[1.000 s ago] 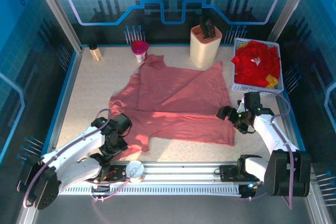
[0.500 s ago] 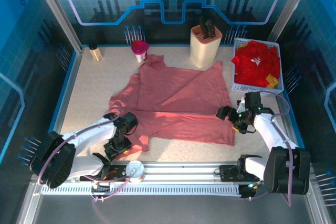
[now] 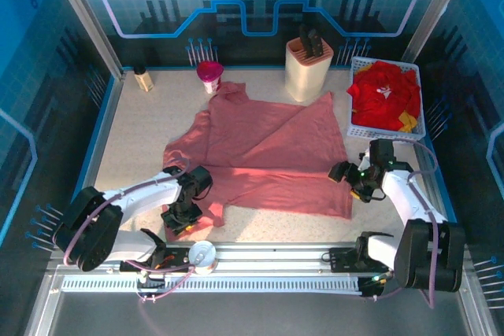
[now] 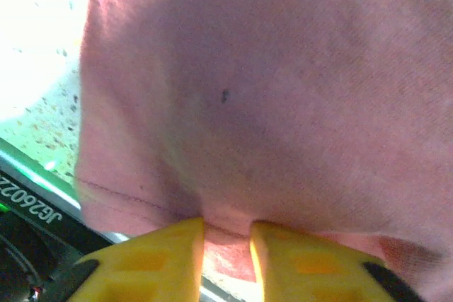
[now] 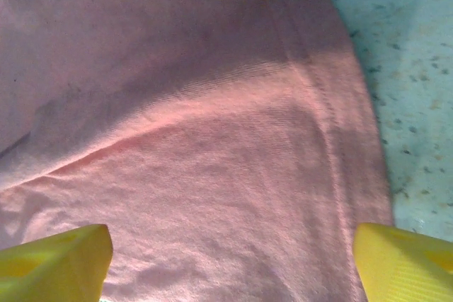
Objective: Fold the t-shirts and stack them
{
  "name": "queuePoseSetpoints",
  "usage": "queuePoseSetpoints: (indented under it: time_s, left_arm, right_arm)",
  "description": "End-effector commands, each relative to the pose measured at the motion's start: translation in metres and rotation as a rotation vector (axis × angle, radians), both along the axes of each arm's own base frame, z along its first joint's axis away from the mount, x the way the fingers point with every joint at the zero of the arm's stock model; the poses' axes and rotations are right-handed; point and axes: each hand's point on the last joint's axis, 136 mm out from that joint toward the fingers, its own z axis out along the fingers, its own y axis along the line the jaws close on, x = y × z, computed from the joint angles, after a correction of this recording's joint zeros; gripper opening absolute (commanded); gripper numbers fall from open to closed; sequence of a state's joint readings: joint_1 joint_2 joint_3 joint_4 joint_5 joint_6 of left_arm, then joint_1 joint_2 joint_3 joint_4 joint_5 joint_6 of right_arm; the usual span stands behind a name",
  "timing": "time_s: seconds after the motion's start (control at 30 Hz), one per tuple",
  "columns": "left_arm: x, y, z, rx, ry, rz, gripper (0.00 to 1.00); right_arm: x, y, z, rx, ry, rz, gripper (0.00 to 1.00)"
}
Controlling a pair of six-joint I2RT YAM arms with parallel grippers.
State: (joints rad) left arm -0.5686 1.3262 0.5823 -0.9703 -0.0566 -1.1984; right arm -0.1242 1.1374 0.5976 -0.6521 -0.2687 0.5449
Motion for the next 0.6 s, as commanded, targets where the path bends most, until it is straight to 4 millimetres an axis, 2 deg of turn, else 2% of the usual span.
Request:
queuePoseSetpoints:
  time_s: [0.0,0.07,0.17,0.33,0.47,0.57]
  left_arm:
    - [0.012,0.0,-0.004,0.007,-0.047,-0.063,0.11]
    - [0.014,0.0,-0.003,0.002,-0.054,-0.081,0.0]
    - [0.017,0.001,0.005,0.004,-0.062,-0.121,0.0]
    - [0.021,0.002,0.023,-0.01,-0.097,-0.178,0.0]
    - [0.015,0.004,0.03,-0.031,-0.122,-0.173,0.0]
    - [0.01,0.006,0.031,-0.045,-0.138,-0.162,0.0]
  right_arm:
    - [-0.024,-0.005,-0.005,-0.007,0.071,-0.081,0.86]
    - [-0.034,-0.004,-0.006,-0.014,0.09,-0.097,0.85]
    - [-0.045,-0.004,-0.006,-0.042,0.123,-0.095,0.83]
    - [-0.062,0.007,-0.011,-0.083,0.196,-0.038,0.79]
    - [-0.075,0.013,-0.021,-0.138,0.272,-0.027,0.72]
    - [-0.076,0.011,-0.021,-0.2,0.278,-0.028,0.66]
